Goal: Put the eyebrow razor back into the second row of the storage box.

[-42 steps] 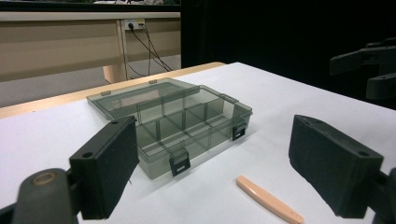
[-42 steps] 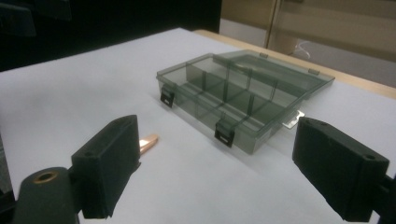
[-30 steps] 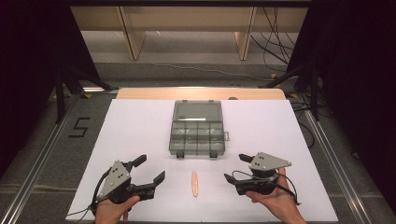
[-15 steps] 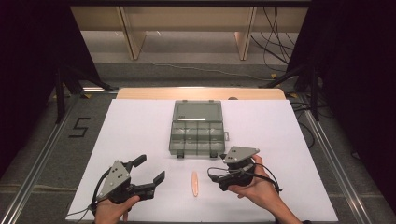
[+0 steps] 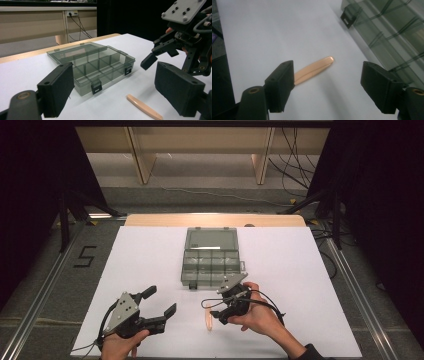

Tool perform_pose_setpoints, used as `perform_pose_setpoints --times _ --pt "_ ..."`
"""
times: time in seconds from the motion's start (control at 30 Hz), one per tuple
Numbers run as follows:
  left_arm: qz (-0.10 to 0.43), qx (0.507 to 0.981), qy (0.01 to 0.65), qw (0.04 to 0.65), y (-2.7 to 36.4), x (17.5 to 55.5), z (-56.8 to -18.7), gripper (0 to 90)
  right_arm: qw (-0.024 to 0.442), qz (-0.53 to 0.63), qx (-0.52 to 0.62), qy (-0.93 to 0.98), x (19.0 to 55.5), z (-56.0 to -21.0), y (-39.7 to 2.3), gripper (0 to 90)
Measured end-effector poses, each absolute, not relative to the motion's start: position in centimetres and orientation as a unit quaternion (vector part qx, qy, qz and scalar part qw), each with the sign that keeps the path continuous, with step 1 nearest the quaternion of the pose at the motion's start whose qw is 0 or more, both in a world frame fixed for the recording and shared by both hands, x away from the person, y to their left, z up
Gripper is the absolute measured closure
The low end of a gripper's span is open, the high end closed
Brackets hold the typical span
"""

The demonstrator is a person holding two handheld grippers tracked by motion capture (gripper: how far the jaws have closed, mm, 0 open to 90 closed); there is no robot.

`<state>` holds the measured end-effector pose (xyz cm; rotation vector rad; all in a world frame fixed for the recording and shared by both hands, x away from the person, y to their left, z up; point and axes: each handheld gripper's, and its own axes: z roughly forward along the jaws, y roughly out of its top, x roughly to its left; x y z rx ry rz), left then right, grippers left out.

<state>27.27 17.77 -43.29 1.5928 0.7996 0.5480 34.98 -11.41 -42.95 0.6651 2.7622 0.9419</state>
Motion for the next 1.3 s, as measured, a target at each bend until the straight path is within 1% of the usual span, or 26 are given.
perform_pose_setpoints --times 0.47,0.97,1.1,1.3 --pt "0.236 0.687 0.347 0.593 17.8 27.2 -43.2 15.6 0.044 0.247 0.228 0.941 35.7 -44.5 -8.2 29.2" --pt "0.236 0.687 0.347 0.593 17.8 27.2 -43.2 15.6 0.031 0.200 0.237 0.950 35.9 -46.2 -6.4 30.4" --pt "0.236 0.687 0.347 0.593 17.8 27.2 -43.2 15.6 0.031 0.187 0.232 0.954 36.0 -46.4 -6.3 31.8" --pt "0.236 0.687 0.347 0.593 17.8 27.2 -43.2 15.6 0.027 0.177 0.218 0.959 36.0 -46.7 -6.3 36.7"
